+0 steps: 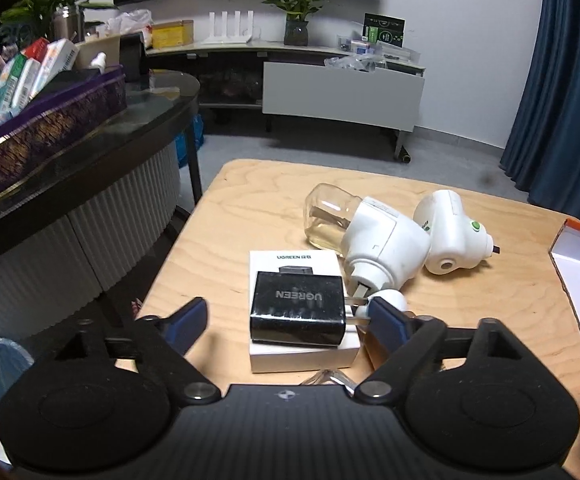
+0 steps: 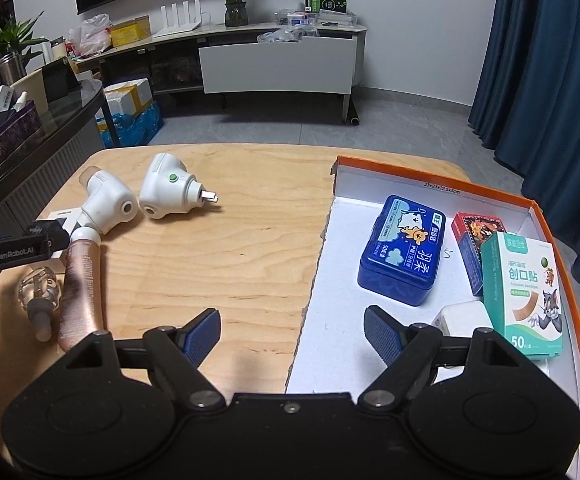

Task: Organize rigid objects
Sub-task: 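Grasp the black UGREEN charger with the left tool while the right tool grasps the white plug device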

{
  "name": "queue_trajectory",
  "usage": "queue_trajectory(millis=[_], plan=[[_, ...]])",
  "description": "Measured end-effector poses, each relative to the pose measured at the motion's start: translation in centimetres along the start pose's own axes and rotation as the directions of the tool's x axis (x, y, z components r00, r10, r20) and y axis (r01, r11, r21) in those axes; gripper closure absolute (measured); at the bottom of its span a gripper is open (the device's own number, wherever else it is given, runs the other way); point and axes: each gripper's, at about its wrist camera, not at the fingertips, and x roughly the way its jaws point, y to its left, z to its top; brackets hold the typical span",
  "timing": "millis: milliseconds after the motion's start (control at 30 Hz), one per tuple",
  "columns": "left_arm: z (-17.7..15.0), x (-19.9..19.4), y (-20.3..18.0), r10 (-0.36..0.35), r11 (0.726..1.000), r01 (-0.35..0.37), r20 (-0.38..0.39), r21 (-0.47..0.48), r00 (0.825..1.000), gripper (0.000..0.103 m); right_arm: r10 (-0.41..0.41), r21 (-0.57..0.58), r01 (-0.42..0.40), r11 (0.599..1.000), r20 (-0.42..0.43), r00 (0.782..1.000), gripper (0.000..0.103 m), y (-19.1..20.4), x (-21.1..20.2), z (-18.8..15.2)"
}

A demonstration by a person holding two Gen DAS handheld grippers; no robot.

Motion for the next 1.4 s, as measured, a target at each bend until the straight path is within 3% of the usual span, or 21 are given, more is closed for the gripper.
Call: queue_trajectory(millis=[100, 600, 767, 1100, 1200, 1400], plan=[[0.0, 0.3, 0.2, -0.03, 1.0, 0.03, -0.012, -0.002, 0.999, 0.041, -0.001, -0.006, 0.001, 1.0, -0.005, 1.0, 0.01, 0.3, 0.4, 0.2], [0.0, -1.4, 1.5, -0.086, 0.994, 0.088, 0.041, -0.059, 0.995, 0.042, 0.077, -0.091, -0.077, 0.993, -0.004, 0.997, 0.01, 3.8, 2.4, 1.8], [-0.2, -1.1, 1.3, -0.075, 0.997, 0.076, 0.048, -0.016, 0.996, 0.042, 0.096, -0.076, -0.097, 0.992, -0.011, 0.995, 0.01, 4.8, 3.8, 3.2], [-0.8, -0.2, 1.6, -0.06, 0.998, 0.06, 0.066, 0.001, 0.996, 0.027, 0.104, -0.087, -0.106, 0.991, -0.024, 0.994, 0.01, 5.6, 4.4, 3.3], [-0.9, -0.3, 1.9, -0.091, 0.995, 0.093, 0.079, -0.022, 0.993, 0.037, 0.099, -0.081, -0.101, 0.992, -0.026, 0.995, 0.01, 5.6, 4.7, 3.3], [-1.0, -1.3, 2.1, -0.103, 0.992, 0.111, 0.122, -0.062, 0.987, 0.038, 0.098, -0.09, -0.1, 0.991, -0.024, 0.995, 0.01, 5.8, 5.2, 3.6]])
